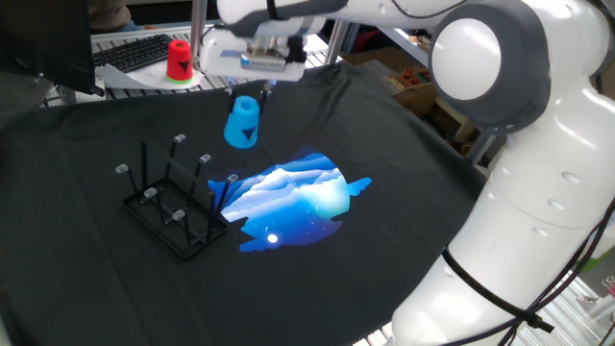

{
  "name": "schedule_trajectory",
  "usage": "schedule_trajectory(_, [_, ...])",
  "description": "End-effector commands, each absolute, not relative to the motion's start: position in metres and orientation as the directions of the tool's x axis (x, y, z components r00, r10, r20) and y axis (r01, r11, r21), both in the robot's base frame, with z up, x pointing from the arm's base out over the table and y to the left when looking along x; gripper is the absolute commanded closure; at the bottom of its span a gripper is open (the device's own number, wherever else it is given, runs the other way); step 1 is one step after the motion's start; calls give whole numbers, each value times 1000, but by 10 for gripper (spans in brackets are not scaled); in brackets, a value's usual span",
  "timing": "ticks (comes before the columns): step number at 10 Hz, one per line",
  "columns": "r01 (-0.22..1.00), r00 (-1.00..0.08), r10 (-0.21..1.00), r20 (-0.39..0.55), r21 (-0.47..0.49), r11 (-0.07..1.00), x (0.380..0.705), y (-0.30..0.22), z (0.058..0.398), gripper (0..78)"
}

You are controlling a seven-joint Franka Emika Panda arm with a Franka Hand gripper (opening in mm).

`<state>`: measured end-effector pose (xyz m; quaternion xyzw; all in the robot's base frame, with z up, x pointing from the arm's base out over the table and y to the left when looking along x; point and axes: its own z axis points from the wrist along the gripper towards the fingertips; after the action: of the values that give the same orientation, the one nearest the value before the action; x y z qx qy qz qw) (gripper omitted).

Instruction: Take the cup off the cup rack

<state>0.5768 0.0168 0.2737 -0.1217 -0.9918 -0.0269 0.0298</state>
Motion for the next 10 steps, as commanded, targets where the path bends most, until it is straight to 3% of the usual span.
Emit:
schedule_trajectory(1, [254,-967,254,4,68,965,573,37,231,764])
schedule_trajectory(10, [252,-967,254,-13,81,964,582,50,183,764])
